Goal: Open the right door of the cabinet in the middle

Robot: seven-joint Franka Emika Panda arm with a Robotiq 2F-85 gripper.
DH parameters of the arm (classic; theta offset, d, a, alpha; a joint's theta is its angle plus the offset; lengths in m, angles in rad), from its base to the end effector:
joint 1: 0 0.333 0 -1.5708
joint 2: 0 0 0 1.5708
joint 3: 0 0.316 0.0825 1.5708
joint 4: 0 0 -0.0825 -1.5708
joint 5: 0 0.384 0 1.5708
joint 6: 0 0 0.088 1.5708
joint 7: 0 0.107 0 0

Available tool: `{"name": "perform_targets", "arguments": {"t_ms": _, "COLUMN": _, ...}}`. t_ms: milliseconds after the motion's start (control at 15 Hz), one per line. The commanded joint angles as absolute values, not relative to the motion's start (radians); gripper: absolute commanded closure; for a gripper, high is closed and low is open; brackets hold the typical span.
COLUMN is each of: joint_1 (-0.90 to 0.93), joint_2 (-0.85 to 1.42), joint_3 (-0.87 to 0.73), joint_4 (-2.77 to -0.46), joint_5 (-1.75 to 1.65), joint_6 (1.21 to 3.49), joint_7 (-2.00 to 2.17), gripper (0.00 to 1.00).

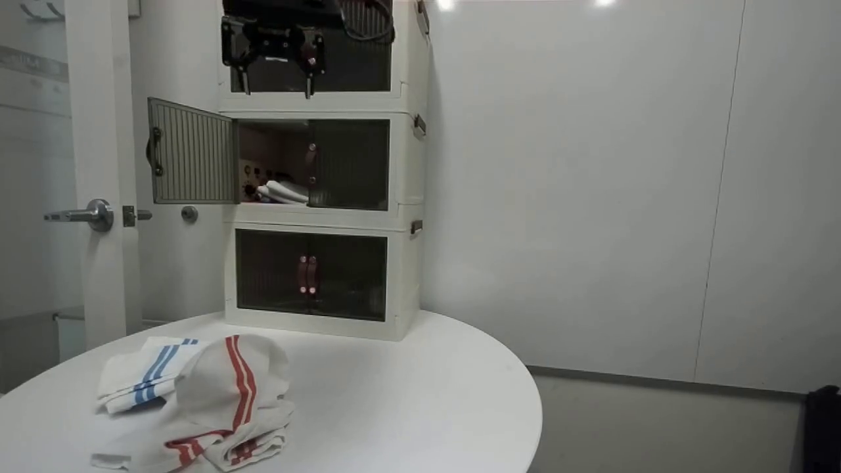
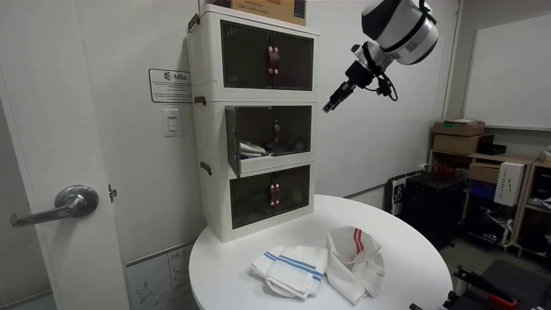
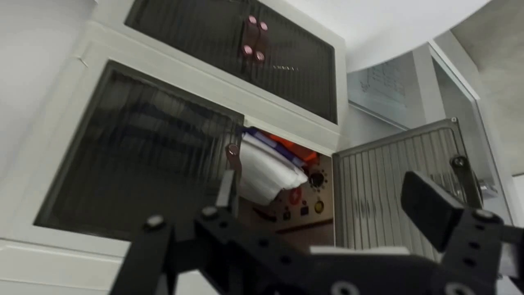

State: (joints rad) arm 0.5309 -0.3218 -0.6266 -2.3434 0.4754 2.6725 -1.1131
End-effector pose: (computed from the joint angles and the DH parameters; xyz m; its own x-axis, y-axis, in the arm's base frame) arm 0.4995 -0.0805 0.4966 0.5793 0.4614 0.6719 0.5446 -0.8324 0.1020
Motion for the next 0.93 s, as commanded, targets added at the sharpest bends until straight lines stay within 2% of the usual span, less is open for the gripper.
{"name": "perform_targets", "arguments": {"t_ms": 0, "joint_1": 0.800, "joint_2": -0.282, "joint_3": -0.853, "joint_4": -2.224, "joint_5": 0.754, "joint_6": 2.618, "joint_7": -1.357, "gripper": 0.00}}
{"name": "perform_targets", "arguments": {"t_ms": 200, "joint_1": 0.963, "joint_2": -0.262, "joint_3": -1.023, "joint_4": -2.157, "joint_5": 1.005, "joint_6": 2.500, "joint_7": -1.577, "gripper": 0.00}}
{"name": "perform_targets", "arguments": {"t_ms": 333, "joint_1": 1.021, "joint_2": -0.239, "joint_3": -1.130, "joint_4": -2.138, "joint_5": 1.042, "joint_6": 2.326, "joint_7": -1.609, "gripper": 0.00}}
{"name": "perform_targets", "arguments": {"t_ms": 400, "joint_1": 0.838, "joint_2": -0.215, "joint_3": -0.936, "joint_4": -2.172, "joint_5": 1.072, "joint_6": 2.396, "joint_7": -1.603, "gripper": 0.00}}
{"name": "perform_targets", "arguments": {"t_ms": 600, "joint_1": 0.876, "joint_2": -0.195, "joint_3": -1.013, "joint_4": -2.157, "joint_5": 1.088, "joint_6": 2.300, "joint_7": -1.625, "gripper": 0.00}}
{"name": "perform_targets", "arguments": {"t_ms": 867, "joint_1": 0.861, "joint_2": -0.188, "joint_3": -0.989, "joint_4": -2.162, "joint_5": 1.116, "joint_6": 2.297, "joint_7": -1.629, "gripper": 0.00}}
